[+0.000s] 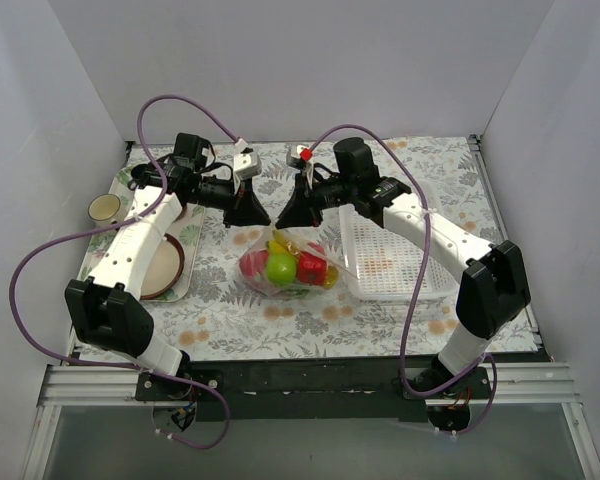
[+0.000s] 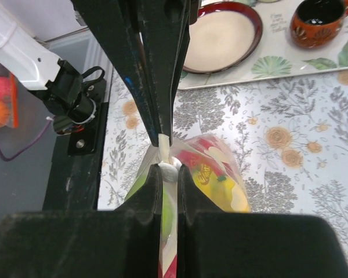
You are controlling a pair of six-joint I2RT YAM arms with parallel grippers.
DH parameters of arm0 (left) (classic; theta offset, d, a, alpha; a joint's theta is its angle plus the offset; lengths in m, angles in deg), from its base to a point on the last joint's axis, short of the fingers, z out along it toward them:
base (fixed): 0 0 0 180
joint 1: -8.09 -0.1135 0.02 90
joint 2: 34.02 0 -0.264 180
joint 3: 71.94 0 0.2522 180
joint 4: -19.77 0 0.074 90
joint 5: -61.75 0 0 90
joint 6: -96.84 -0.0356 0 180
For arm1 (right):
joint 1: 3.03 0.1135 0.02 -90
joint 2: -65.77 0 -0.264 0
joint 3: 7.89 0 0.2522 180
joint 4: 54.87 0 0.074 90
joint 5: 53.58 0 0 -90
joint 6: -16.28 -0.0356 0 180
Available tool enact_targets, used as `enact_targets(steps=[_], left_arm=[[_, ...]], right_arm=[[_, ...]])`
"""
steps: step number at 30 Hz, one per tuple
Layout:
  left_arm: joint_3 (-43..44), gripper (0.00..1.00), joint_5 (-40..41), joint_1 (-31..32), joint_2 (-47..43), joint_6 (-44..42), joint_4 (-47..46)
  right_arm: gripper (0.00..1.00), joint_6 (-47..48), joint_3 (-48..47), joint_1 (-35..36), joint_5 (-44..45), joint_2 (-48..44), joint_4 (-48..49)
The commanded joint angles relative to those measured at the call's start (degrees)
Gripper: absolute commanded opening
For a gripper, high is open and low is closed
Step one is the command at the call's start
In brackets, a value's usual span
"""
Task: Open the zip-top bag and remove the fake food
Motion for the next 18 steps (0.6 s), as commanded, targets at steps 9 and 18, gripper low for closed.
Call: enact_targets(steps=[9, 18], left_arm=[[12.4, 0.00, 1.7, -8.5, 1.0, 10.2, -12.9], [4.0, 0.00, 4.6, -16.9, 0.8, 12.4, -23.2]], right_arm=[[0.01, 0.8, 7.5, -3.6, 4.1, -6.9, -0.3], [0.01, 2.3, 10.4, -4.2, 8.5, -8.4, -1.9]])
